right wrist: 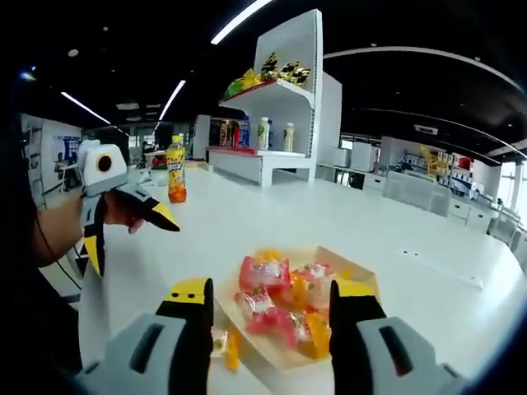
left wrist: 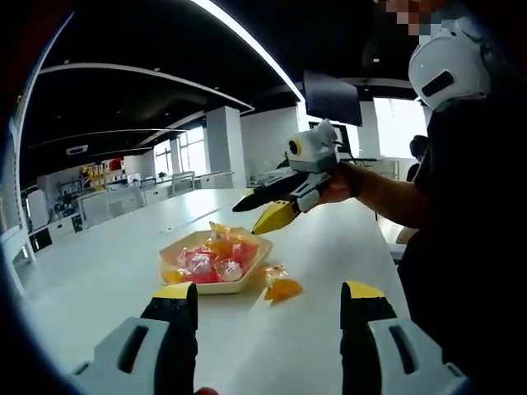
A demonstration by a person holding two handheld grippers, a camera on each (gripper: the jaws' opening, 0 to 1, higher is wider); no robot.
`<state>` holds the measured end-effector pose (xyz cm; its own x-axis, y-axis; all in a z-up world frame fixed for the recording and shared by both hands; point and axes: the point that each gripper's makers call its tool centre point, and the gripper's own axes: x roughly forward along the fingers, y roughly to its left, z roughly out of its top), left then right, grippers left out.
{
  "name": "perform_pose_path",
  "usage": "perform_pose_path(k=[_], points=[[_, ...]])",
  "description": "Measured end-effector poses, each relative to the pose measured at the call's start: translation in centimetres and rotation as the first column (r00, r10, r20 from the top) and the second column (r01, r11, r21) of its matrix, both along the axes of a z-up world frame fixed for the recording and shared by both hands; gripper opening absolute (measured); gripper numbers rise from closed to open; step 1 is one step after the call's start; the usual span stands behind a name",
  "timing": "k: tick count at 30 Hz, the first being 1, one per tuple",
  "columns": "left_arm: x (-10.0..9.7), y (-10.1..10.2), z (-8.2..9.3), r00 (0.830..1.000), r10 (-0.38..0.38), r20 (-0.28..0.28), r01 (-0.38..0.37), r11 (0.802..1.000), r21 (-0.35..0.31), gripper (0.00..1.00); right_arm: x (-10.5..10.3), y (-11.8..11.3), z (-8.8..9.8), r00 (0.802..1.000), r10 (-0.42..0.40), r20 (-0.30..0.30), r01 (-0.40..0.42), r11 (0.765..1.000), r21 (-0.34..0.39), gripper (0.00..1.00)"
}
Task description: Pick up the marshmallows scattered on the table and place them into the bowl on the table
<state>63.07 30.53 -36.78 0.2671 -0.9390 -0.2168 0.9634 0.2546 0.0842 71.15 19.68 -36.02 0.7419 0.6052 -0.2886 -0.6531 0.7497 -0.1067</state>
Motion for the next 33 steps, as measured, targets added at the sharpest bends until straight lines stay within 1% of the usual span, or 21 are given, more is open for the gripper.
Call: perform_pose_path(k=[5,6,9,10,14,17,18,22,25,28,30,33], points=[[0.1,0.0,0.1,1.0,0.0,0.001,0.0,1.0,-0.002,0.69,-0.6,0.1,-0.5,1.0,0.021,-0.014,-0.021,0.999,-0.026,0.55],[0.1,0.0,0.0,1.0,0.0,0.001,0.0,1.0,-0.001,0.69,-0.9,0.3,-0.8,0.999,0.035,-0.025,-0.036,0.999,-0.035,0.55],[0.0,0.0,0.0,1.0,-0.002,0.0,0.002,1.0,-0.001,0.69,-2.1,1.1,-1.2,0.993,0.093,-0.07,-0.094,0.996,-0.008,0.53],[0.0,-0.1,0.0,1.0,-0.003,0.0,0.003,1.0,0.0,0.69,-2.3,1.3,-1.2,0.992,0.101,-0.078,-0.102,0.995,-0.003,0.53],[-0.1,-0.1,0.0,1.0,-0.009,0.002,0.009,1.0,0.003,0.69,-3.4,1.8,-1.7,0.986,0.135,-0.101,-0.139,0.99,-0.025,0.53],[0.0,0.0,0.0,1.0,-0.008,0.003,0.008,1.0,0.003,0.69,-4.2,2.4,-1.4,0.981,0.169,-0.092,-0.172,0.985,-0.025,0.53],[-0.1,0.0,0.0,1.0,-0.008,0.002,0.008,1.0,0.003,0.69,-4.4,2.5,-1.4,0.98,0.174,-0.099,-0.178,0.984,-0.024,0.53],[-0.1,-0.1,0.0,1.0,-0.011,0.002,0.011,1.0,0.006,0.69,-4.6,2.5,-1.7,0.978,0.178,-0.11,-0.182,0.983,-0.03,0.53],[-0.2,-0.2,0.0,1.0,-0.015,0.005,0.015,1.0,0.004,0.69,-4.9,2.6,-2.0,0.975,0.178,-0.135,-0.182,0.983,-0.011,0.53],[-0.2,-0.2,0.1,1.0,-0.017,0.006,0.017,1.0,0.005,0.69,-5.4,2.9,-1.9,0.974,0.182,-0.132,-0.184,0.983,-0.007,0.54],[-0.1,-0.2,0.1,1.0,-0.018,0.005,0.017,1.0,0.006,0.69,-5.6,3.1,-2.0,0.974,0.182,-0.132,-0.185,0.983,-0.011,0.55],[-0.1,-0.1,0.1,1.0,-0.017,0.006,0.017,1.0,0.006,0.69,-5.2,2.9,-2.3,0.984,0.139,-0.111,-0.142,0.99,-0.02,0.55]])
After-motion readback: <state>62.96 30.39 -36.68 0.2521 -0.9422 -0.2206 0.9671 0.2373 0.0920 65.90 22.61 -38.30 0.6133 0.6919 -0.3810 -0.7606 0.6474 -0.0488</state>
